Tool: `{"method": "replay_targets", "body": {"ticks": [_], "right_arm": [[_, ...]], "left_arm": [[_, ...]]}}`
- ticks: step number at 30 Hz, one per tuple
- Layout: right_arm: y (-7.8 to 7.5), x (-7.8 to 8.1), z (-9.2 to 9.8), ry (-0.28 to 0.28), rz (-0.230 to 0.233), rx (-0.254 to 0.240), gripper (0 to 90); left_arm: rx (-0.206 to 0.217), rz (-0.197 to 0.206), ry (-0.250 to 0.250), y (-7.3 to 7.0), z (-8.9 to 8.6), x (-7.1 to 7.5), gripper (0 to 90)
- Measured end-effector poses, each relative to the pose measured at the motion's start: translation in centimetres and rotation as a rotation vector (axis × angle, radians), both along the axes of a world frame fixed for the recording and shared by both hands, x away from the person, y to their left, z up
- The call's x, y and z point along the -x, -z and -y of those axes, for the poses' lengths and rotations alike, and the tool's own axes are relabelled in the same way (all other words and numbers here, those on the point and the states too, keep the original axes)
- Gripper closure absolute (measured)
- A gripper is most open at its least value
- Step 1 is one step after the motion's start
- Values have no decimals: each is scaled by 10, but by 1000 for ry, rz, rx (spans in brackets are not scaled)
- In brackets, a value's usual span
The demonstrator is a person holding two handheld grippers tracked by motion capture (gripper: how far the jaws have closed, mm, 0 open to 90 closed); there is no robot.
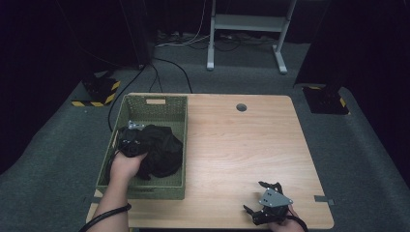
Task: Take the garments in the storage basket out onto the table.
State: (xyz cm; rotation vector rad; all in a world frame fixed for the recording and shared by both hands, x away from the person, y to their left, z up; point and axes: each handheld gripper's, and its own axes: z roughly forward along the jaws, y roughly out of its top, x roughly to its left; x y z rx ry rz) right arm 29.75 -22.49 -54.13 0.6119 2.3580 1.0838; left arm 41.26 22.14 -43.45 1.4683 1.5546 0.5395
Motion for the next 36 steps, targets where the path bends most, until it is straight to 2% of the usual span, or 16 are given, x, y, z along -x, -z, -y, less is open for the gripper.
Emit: {"method": "replay_targets", "body": {"ticks": [2, 4, 5, 6, 8, 10, 11, 12, 14, 16, 17, 19, 20, 27, 33, 36], "right_arm": [[0, 0, 0, 1, -2, 0, 15], [0, 0, 0, -1, 0, -2, 15], [0, 0, 0, -1, 0, -2, 15], [0, 0, 0, -1, 0, -2, 15], [0, 0, 0, -1, 1, -2, 15], [0, 0, 0, -2, 2, 2, 15], [0, 0, 0, -2, 3, 2, 15], [0, 0, 0, -2, 4, 2, 15], [0, 0, 0, -1, 5, 1, 15], [0, 1, 0, -2, 8, 2, 15], [0, 1, 0, -2, 8, 2, 15], [0, 1, 0, -1, 8, 3, 15], [0, 1, 0, -1, 8, 3, 15], [0, 1, 0, -1, 10, 2, 15], [0, 1, 0, -1, 11, 1, 15], [0, 1, 0, -1, 11, 1, 15]], "left_arm": [[-11, 20, 9, -3, 0, 3, 660], [-23, 95, -2, -11, 3, 10, 660], [-23, 95, -2, -11, 3, 10, 660], [-39, 147, -15, -17, 5, 14, 660], [-46, 172, -17, -20, 6, 16, 660], [-48, 242, -30, -31, 8, 21, 660], [-48, 242, -30, -31, 8, 21, 660], [-40, 287, -36, -39, 10, 25, 660], [-46, 309, -39, -42, 11, 27, 660], [-64, 363, -42, -50, 15, 31, 660], [-64, 363, -42, -50, 15, 31, 660], [-77, 418, -46, -58, 17, 37, 661], [-77, 418, -46, -58, 17, 37, 661], [-34, 540, -55, -81, 22, 49, 662], [-57, 602, -52, -96, 26, 56, 661], [-42, 630, -59, -102, 27, 59, 661]]}}
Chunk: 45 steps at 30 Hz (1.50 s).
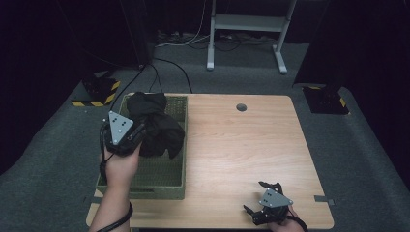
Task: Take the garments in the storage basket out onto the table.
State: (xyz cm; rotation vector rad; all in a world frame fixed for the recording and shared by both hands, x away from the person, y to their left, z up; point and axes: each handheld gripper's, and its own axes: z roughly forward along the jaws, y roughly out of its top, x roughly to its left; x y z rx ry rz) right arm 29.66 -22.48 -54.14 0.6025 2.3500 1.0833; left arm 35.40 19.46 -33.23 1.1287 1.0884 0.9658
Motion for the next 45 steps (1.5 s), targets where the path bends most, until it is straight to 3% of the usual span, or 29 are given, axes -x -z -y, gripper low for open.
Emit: {"method": "replay_targets", "body": {"ticks": [13, 23, 28, 45], "right_arm": [[0, 0, 0, -1, 1, 0, 15], [0, 0, 0, -1, 2, -2, 15], [0, 0, 0, -1, 2, -2, 15], [0, 0, 1, -4, 3, -7, 15]], "left_arm": [[42, 115, 7, -31, 3, 15, 661], [30, 164, 14, -51, 8, 22, 661], [47, 209, 28, -67, 12, 26, 661], [70, 284, 73, -100, 26, 36, 659]]}}
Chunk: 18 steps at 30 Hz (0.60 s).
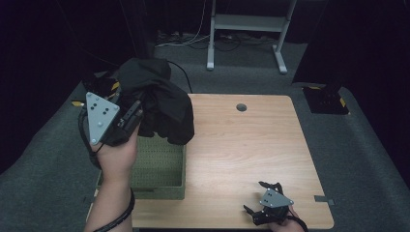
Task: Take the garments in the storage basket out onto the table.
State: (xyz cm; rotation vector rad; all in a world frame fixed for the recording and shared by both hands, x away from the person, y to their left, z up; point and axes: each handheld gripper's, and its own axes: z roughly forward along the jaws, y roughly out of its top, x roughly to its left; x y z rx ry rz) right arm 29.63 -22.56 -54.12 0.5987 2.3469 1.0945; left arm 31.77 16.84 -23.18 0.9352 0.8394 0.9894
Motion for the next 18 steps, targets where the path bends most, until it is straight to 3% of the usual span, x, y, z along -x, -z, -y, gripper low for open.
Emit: {"method": "replay_targets", "body": {"ticks": [8, 18], "right_arm": [[0, 0, 0, -2, -1, 2, 15], [0, 1, 0, -6, 1, 4, 15]], "left_arm": [[2, 17, 21, -10, 8, 3, 658], [-7, 34, 72, -12, 34, 6, 658]]}}
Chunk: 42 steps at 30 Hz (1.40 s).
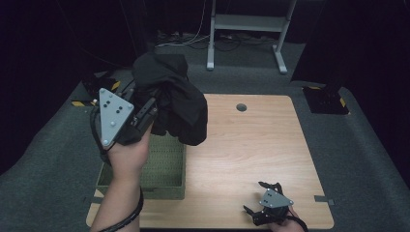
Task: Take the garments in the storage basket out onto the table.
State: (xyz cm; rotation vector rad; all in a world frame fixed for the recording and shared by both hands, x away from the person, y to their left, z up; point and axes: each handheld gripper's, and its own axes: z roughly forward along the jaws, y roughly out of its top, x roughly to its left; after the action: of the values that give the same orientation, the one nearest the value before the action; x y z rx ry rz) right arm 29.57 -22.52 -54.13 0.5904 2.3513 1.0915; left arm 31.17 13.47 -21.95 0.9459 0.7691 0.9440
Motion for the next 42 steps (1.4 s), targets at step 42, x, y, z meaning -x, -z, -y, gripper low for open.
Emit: {"method": "replay_targets", "body": {"ticks": [42], "right_arm": [[0, 0, 1, -12, 2, -7, 15]], "left_arm": [[30, -10, 203, 12, 98, -7, 658]]}}
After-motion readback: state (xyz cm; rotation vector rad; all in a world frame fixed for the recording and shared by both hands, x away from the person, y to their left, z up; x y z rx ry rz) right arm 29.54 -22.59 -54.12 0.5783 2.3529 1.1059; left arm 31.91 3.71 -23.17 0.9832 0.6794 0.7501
